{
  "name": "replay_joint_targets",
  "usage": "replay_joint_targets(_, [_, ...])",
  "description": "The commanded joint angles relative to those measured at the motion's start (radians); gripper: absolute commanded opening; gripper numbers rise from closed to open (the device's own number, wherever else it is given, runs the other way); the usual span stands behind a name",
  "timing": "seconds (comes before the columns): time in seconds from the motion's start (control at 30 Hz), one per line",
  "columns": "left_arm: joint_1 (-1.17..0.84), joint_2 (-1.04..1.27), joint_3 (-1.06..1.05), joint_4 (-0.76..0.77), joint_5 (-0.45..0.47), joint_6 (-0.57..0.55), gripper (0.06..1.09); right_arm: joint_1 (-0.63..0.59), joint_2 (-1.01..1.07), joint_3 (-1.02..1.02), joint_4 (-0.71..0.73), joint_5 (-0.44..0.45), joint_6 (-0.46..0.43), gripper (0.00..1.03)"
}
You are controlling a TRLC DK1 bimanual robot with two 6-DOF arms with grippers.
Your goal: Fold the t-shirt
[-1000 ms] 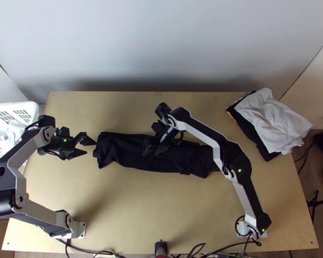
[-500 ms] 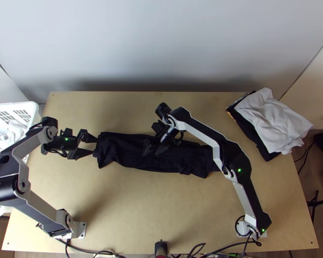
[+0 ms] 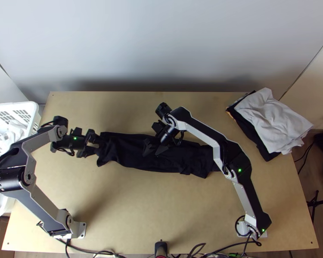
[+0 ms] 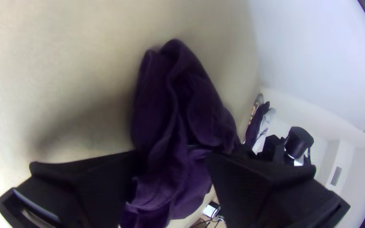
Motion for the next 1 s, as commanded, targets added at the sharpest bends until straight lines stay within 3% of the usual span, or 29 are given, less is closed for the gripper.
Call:
replay_joint_targets(0.0, [-0.031, -0.041, -0.031, 0.044, 0.022, 0.004, 0.35, -0.004, -0.004, -0.002, 0.000, 0.000, -0.001, 0.98])
replay_joint_targets(0.03, [-0.031, -0.047, -0.037, 0.067, 0.022, -0.005, 0.14, -0.004, -0.005, -0.004, 0.000, 0.002, -0.001, 0.98])
replay_joint_targets(0.1, [-0.030, -0.053, -0.056, 0.084, 0.023, -0.008, 0.09, -0.007, -0.005, -0.005, 0.000, 0.002, -0.001, 0.98])
replay_joint_targets(0.3, [-0.004, -0.128, -0.074, 0.087, 0.037, -0.011, 0.09, -0.010, -0.007, -0.008, 0.000, 0.002, -0.001, 0.98])
replay_joint_targets(0.53, [0.039, -0.289, -0.022, 0.068, 0.088, -0.098, 0.09, -0.008, -0.008, -0.011, 0.002, 0.003, -0.001, 0.98])
replay_joint_targets(0.77, [-0.094, -0.473, 0.047, 0.047, 0.072, -0.118, 0.09, -0.025, -0.105, -0.091, 0.045, 0.054, -0.001, 0.98])
replay_joint_targets(0.97, [-0.223, -0.459, 0.065, 0.079, 0.036, -0.132, 0.09, -0.056, -0.229, -0.199, 0.100, 0.103, -0.001, 0.98])
